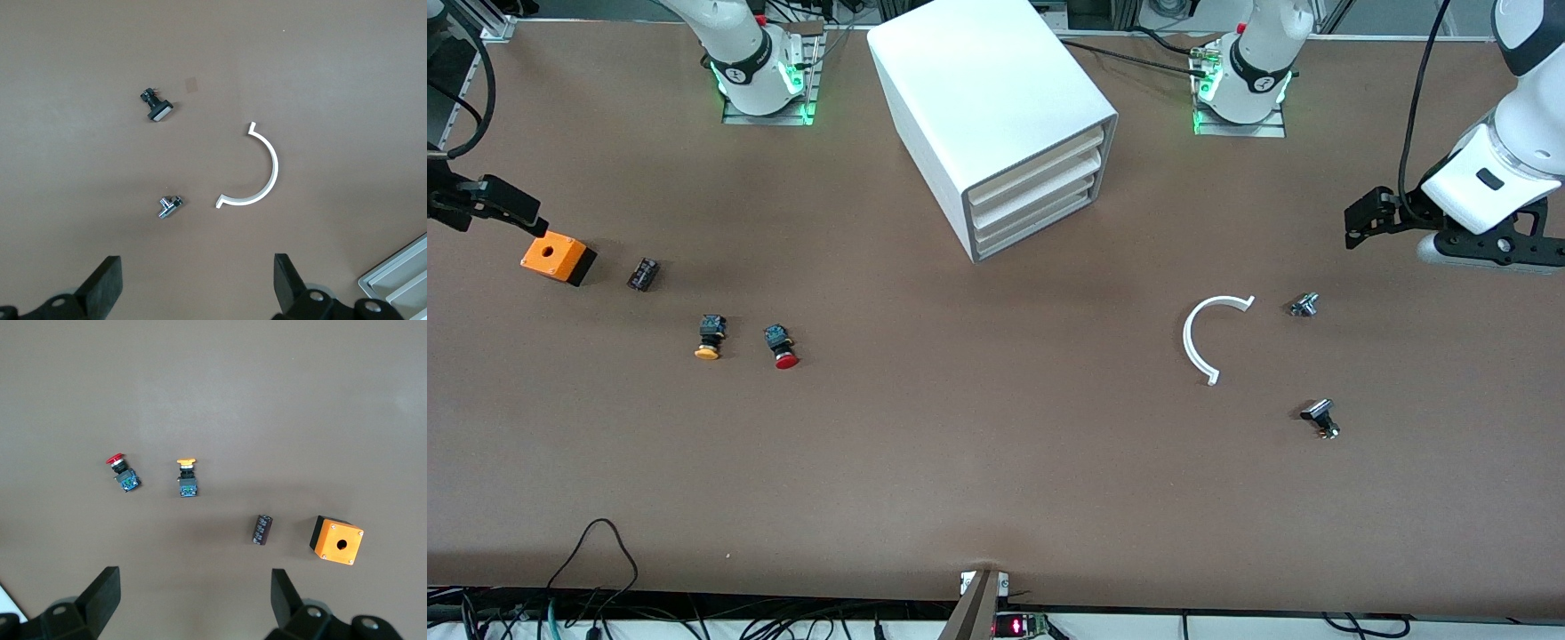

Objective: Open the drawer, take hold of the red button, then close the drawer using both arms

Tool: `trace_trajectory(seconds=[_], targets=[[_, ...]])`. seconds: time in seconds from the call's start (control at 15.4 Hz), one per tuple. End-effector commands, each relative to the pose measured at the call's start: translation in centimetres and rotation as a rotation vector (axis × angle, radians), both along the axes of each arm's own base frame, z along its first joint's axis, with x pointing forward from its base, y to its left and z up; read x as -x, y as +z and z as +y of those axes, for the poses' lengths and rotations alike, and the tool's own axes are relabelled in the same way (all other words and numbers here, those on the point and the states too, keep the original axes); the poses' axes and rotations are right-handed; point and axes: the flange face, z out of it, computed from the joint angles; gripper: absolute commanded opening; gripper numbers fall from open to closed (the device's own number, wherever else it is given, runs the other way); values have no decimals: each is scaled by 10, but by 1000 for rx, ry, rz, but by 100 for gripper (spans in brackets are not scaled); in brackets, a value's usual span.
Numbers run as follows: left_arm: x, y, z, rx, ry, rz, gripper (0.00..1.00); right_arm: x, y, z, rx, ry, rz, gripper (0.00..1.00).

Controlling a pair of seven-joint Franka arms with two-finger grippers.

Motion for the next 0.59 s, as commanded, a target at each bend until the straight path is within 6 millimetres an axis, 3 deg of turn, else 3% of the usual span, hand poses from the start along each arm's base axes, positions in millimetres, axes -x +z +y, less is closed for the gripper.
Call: trace_trajectory(seconds=[0.0,0.52], targets=[[-6,4,-2,13,-23,14,100,1,-2,3,-1,7,-8,100],[-9,1,6,15,-11,12,100,-1,2,3,15,14,-25,100]])
